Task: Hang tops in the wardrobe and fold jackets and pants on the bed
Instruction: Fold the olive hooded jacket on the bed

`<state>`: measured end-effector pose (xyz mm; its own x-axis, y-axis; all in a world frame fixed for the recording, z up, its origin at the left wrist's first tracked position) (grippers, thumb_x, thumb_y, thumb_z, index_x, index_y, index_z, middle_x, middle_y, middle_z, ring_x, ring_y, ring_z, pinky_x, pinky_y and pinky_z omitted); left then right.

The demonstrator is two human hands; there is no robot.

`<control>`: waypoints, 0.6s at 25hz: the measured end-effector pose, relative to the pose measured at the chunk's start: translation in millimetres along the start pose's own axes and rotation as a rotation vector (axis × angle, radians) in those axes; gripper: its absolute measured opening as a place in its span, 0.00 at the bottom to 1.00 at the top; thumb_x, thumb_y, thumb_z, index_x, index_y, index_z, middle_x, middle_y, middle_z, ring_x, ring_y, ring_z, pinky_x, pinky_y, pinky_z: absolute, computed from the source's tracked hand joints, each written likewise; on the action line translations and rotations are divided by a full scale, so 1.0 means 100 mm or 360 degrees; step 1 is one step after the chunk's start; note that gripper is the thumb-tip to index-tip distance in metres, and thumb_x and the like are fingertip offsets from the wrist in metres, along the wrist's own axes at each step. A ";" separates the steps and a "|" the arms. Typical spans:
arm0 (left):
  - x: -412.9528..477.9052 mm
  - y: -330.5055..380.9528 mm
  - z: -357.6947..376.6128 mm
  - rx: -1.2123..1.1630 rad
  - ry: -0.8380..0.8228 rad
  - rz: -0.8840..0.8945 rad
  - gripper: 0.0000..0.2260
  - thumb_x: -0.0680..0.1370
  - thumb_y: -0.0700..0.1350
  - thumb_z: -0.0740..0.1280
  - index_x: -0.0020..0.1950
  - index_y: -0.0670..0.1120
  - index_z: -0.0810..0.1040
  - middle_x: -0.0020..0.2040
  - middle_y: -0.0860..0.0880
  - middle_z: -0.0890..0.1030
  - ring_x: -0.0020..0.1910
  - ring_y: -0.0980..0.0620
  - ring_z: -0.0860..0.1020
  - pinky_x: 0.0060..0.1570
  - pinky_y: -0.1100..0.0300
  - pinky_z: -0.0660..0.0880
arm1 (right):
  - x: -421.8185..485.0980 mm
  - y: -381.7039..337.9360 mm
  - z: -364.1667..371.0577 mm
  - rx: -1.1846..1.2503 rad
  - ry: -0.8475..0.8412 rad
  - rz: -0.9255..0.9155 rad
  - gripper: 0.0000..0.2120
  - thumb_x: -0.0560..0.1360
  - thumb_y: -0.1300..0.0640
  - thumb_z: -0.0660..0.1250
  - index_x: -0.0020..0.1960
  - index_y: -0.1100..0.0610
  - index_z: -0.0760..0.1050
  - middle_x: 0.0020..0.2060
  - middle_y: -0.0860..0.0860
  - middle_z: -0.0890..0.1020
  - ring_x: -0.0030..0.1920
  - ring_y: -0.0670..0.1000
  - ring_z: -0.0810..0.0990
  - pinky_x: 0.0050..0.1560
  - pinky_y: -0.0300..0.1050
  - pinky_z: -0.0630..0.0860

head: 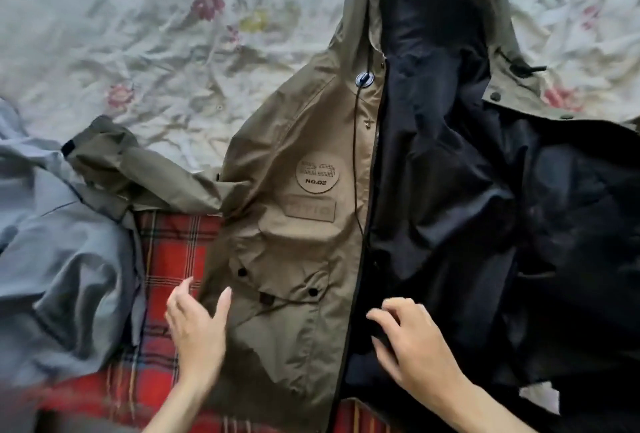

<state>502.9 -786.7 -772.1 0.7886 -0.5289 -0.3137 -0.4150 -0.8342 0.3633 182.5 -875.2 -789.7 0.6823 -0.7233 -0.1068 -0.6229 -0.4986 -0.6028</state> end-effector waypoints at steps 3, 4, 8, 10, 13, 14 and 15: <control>-0.16 -0.65 -0.02 -0.0334 -0.0528 -0.0423 0.26 0.79 0.52 0.68 0.73 0.42 0.67 0.67 0.43 0.74 0.70 0.42 0.70 0.66 0.52 0.67 | -0.77 -0.19 0.33 -0.0341 -0.0478 -0.0134 0.34 0.62 0.36 0.70 0.63 0.52 0.74 0.53 0.50 0.74 0.49 0.53 0.78 0.51 0.44 0.70; -0.16 -0.79 -0.06 -0.0434 -0.0611 -0.0411 0.25 0.79 0.53 0.68 0.71 0.42 0.71 0.63 0.46 0.76 0.68 0.43 0.72 0.63 0.54 0.68 | -0.95 -0.26 0.42 -0.0471 -0.0565 -0.0144 0.38 0.60 0.36 0.69 0.65 0.53 0.75 0.53 0.51 0.74 0.51 0.53 0.77 0.52 0.45 0.70; 0.00 -0.81 -0.13 -0.0583 -0.0805 -0.0322 0.18 0.79 0.47 0.69 0.66 0.40 0.77 0.61 0.47 0.78 0.63 0.47 0.77 0.61 0.62 0.71 | -0.94 -0.48 0.45 -0.0582 -0.0425 -0.0078 0.33 0.59 0.54 0.74 0.64 0.53 0.77 0.46 0.51 0.77 0.43 0.53 0.77 0.39 0.46 0.75; -0.02 -0.84 -0.20 -0.0744 -0.0830 -0.0171 0.07 0.80 0.43 0.68 0.58 0.47 0.80 0.56 0.50 0.83 0.56 0.50 0.81 0.52 0.63 0.75 | -0.95 -0.60 0.39 -0.0578 -0.0311 -0.0140 0.20 0.63 0.61 0.72 0.55 0.51 0.80 0.40 0.49 0.74 0.35 0.52 0.75 0.29 0.46 0.71; -0.21 -0.89 -0.29 -0.0855 -0.0688 -0.0007 0.04 0.81 0.45 0.67 0.55 0.49 0.79 0.52 0.54 0.84 0.53 0.55 0.81 0.52 0.59 0.75 | -1.33 -0.57 0.40 -0.0647 -0.0356 -0.0413 0.13 0.70 0.60 0.64 0.51 0.49 0.81 0.40 0.49 0.74 0.34 0.51 0.74 0.27 0.46 0.71; -0.30 -0.94 -0.26 -0.0802 -0.0661 0.0042 0.04 0.81 0.46 0.67 0.53 0.49 0.79 0.51 0.54 0.84 0.53 0.55 0.81 0.52 0.58 0.75 | -1.47 -0.55 0.43 -0.0680 -0.0449 -0.0469 0.14 0.69 0.57 0.67 0.53 0.47 0.81 0.41 0.47 0.74 0.36 0.50 0.75 0.29 0.45 0.73; -0.40 -0.96 -0.21 -0.0752 -0.0674 0.0057 0.04 0.81 0.48 0.67 0.52 0.48 0.79 0.51 0.53 0.84 0.53 0.54 0.81 0.53 0.56 0.75 | -1.55 -0.50 0.48 -0.0659 -0.0567 -0.0396 0.15 0.68 0.54 0.69 0.54 0.45 0.81 0.43 0.46 0.75 0.38 0.49 0.77 0.32 0.44 0.74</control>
<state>521.1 -682.5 -775.8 0.4898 -0.6518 -0.5791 -0.1165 -0.7071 0.6974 126.3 -715.0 -780.8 0.8686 -0.3917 -0.3036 -0.4763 -0.8291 -0.2930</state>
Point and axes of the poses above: each hand's wrist, its own x-axis towards the middle knuckle, its own z-axis out of the palm, y = z × x, the point moved 4 cm from there along x, towards the middle knuckle
